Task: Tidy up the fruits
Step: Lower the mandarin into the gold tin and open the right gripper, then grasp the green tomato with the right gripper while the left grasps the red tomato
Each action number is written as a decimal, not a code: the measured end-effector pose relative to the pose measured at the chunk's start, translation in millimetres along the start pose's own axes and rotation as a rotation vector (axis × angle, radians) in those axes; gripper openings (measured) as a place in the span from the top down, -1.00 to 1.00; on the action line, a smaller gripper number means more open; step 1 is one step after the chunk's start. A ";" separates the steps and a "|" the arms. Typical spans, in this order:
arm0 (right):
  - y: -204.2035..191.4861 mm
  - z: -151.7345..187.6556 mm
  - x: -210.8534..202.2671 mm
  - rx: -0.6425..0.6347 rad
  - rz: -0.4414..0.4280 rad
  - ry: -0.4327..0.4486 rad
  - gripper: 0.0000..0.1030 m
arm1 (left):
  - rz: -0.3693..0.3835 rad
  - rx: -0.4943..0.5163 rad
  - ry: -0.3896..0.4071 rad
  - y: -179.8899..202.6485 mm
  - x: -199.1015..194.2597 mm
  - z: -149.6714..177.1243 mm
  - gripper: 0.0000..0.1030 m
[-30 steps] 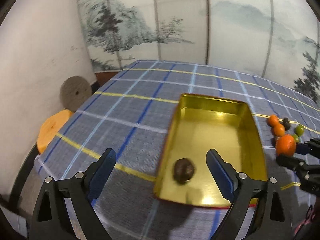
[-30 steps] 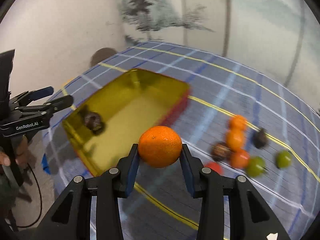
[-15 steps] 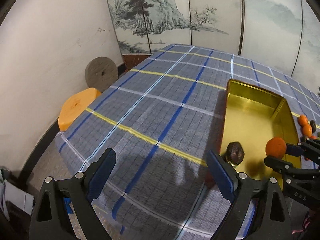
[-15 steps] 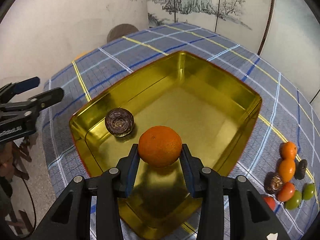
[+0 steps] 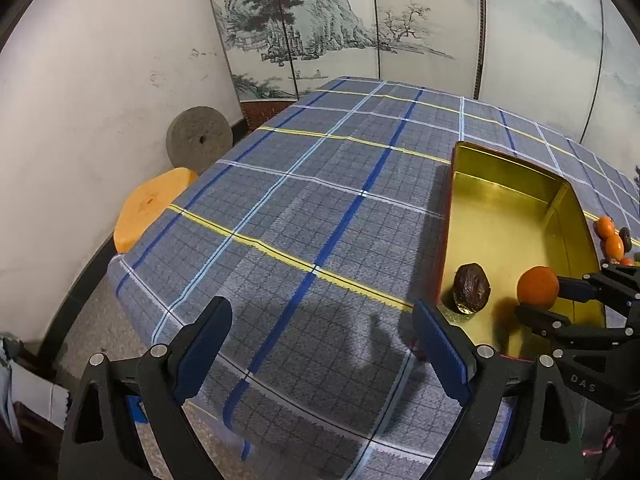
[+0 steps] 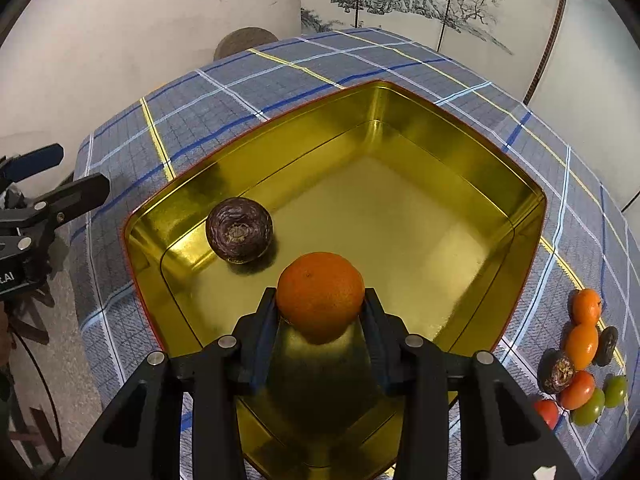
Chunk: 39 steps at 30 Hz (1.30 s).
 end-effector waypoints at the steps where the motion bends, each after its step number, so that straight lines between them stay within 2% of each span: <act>1: -0.4 0.1 0.4 -0.002 0.001 -0.001 0.23 | 0.004 0.000 -0.001 1.0 -0.3 0.4 -0.78; 4: -0.4 0.0 0.7 0.001 -0.001 0.001 0.21 | 0.016 -0.003 -0.006 3.3 -0.9 0.6 -0.78; 9: -2.9 1.3 -6.7 0.001 -0.017 0.026 0.06 | 0.037 0.006 -0.006 8.7 -4.0 -0.1 -0.78; 15: -0.1 11.9 -40.8 0.019 -0.047 0.112 0.05 | 0.085 0.022 0.022 22.2 -19.4 -5.2 -0.78; 18: 12.0 24.6 -62.9 0.052 -0.033 0.154 0.05 | 0.119 0.044 0.047 36.4 -33.7 -8.6 -0.78; 24: 61.6 61.8 -110.6 0.154 0.074 0.222 0.04 | 0.189 0.094 0.085 73.1 -58.8 -14.7 -0.78; 29: 122.9 100.2 -142.3 0.302 0.163 0.247 0.04 | 0.252 0.150 0.105 115.0 -77.5 -18.9 -0.78; 33: 161.7 130.6 -159.7 0.382 0.226 0.254 0.04 | 0.308 0.193 0.112 151.2 -90.7 -20.0 -0.78; 39: 207.4 156.4 -166.6 0.461 0.260 0.279 0.04 | 0.366 0.265 0.098 213.5 -98.6 -18.9 -0.78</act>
Point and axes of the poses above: each gripper's, at about its wrist camera, not at the fingertips, and x roughly the way its jaws point, y to its right, z to its underside, the point moved 1 cm from there along x, roughly the way its jaws point, and after that the axes turned 14 degrees about -z, right-handed, at the moved point
